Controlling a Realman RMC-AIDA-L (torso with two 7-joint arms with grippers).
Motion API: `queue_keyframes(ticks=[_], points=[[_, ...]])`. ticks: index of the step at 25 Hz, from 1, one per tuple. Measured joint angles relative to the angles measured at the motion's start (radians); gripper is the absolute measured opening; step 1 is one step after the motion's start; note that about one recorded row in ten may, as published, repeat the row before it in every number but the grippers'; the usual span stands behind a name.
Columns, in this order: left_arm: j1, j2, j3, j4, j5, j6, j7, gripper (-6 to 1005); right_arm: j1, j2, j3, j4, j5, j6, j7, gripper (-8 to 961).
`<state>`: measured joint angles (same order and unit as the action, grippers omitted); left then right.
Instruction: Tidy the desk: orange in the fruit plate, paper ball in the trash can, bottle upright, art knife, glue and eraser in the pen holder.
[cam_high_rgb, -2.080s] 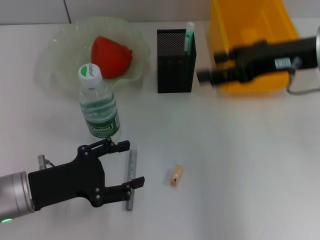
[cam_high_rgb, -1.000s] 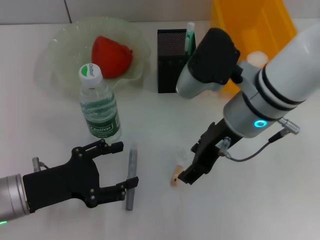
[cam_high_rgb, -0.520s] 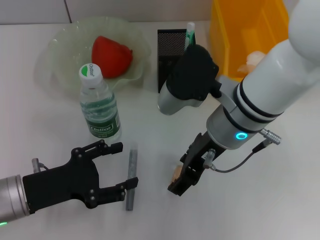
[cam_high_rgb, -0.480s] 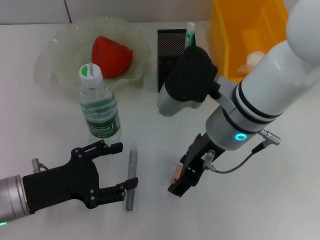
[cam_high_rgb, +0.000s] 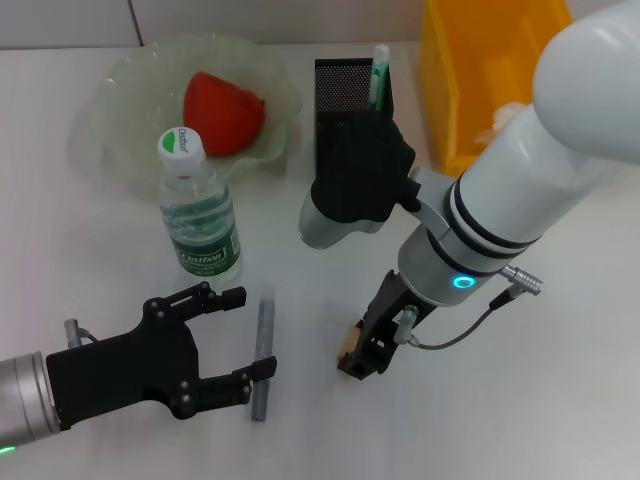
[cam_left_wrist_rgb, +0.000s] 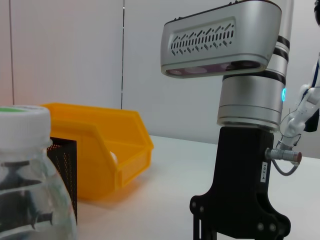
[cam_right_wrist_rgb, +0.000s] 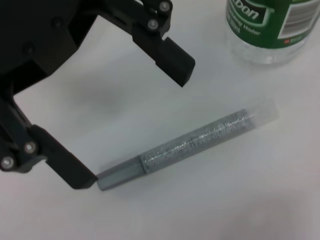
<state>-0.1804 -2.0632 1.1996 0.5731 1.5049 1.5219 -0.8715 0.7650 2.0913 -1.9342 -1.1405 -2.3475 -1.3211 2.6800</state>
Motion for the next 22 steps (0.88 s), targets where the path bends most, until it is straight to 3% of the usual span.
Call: queue_keyframes(ticks=[6,13,19,21,22], points=[[0.001,0.000,0.000,-0.001,0.000,0.000,0.000,819,-0.009,0.001,-0.001,-0.016,0.004,0.005,0.000,406],[0.001,0.000,0.000,-0.001,0.000,0.000,0.000,819,-0.057,-0.004,0.042,-0.100,-0.008,-0.006,0.000,423],[0.001,0.000,0.000,-0.001,0.000,0.000,0.000,819,-0.129,-0.007,0.251,-0.283,-0.101,-0.032,-0.011,438],[0.000,0.000,0.000,-0.001,0.000,0.000,0.000,819,-0.138,-0.008,0.376,-0.338,-0.108,-0.022,-0.057,443],[0.000,0.000,0.000,-0.001,0.000,0.000,0.000,819,-0.138,-0.008,0.376,-0.338,-0.108,-0.022,-0.057,445]])
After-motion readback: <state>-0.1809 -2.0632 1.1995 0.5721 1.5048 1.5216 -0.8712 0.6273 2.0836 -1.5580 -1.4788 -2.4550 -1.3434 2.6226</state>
